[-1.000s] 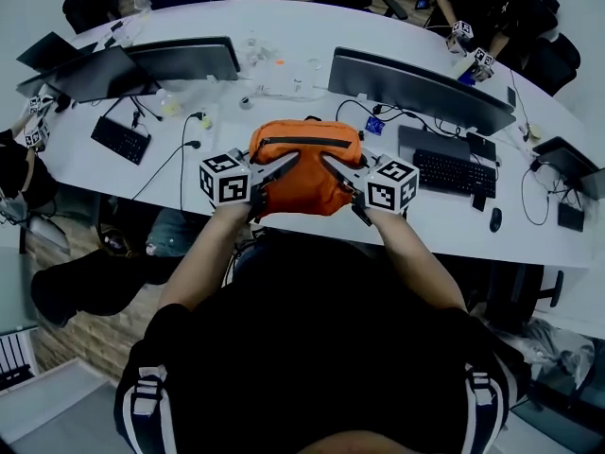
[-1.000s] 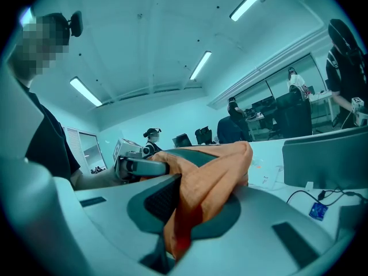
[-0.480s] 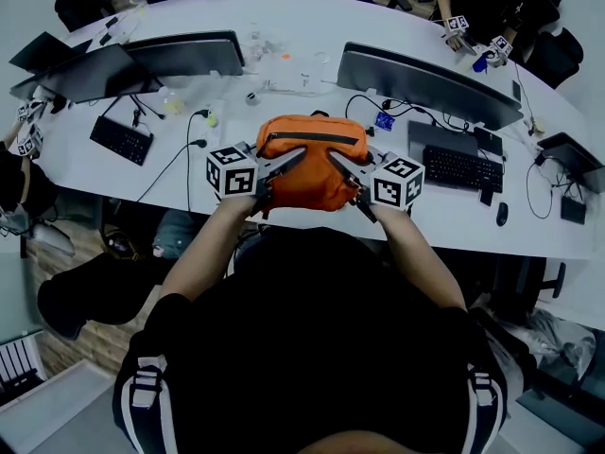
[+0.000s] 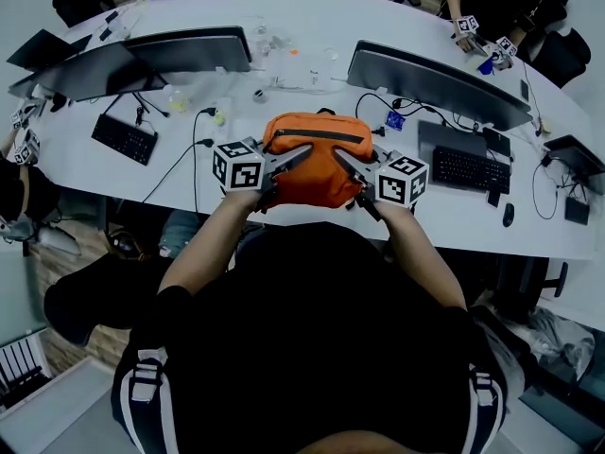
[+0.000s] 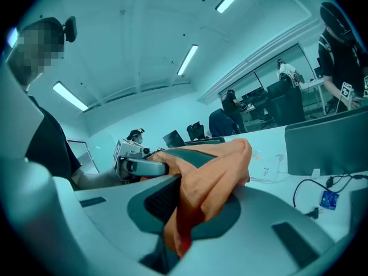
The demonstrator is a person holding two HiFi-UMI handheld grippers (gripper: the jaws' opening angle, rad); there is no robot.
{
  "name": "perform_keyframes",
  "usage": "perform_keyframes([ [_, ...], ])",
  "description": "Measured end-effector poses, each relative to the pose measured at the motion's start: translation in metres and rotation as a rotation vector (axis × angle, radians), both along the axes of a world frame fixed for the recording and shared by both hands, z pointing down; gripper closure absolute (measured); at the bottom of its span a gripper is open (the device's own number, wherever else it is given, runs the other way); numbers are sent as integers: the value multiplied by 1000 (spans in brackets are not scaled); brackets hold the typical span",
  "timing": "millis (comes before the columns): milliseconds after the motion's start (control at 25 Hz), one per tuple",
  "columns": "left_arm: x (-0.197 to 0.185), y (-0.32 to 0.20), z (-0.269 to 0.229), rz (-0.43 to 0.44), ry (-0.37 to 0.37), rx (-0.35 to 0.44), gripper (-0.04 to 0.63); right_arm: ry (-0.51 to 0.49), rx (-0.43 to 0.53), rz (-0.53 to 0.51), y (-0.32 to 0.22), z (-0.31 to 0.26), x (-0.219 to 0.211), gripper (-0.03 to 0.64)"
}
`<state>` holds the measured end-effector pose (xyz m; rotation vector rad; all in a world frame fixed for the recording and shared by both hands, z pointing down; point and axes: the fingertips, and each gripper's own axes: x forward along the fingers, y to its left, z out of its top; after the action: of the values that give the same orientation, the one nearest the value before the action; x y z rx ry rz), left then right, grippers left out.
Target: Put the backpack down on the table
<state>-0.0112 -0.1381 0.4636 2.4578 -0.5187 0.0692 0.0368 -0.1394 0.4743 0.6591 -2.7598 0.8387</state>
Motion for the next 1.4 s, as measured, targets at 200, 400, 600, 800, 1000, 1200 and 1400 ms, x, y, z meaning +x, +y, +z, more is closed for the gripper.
perform_keyframes([
  [200, -6, -7, 9, 10, -3, -24, 549, 1, -21, 4, -7, 9, -6, 557],
  [400, -14, -14, 21, 22, -5, -50, 549, 4, -47, 7, -13, 22, -15, 557],
  [600, -15, -21, 34, 32, -4, -86, 549, 9, -73, 15, -20, 35, -16, 557],
  [800, -15, -26, 48, 54, -15, -117, 549, 7, -107, 28, -23, 49, -17, 557],
  [1000, -17, -37, 68, 69, -22, -156, 549, 20, -141, 36, -31, 69, -19, 557],
  [1200, -17, -43, 81, 78, -26, -184, 549, 19, -172, 44, -38, 83, -20, 557],
  [1400, -18, -51, 99, 78, -25, -223, 549, 28, -214, 42, -44, 101, -21, 557],
])
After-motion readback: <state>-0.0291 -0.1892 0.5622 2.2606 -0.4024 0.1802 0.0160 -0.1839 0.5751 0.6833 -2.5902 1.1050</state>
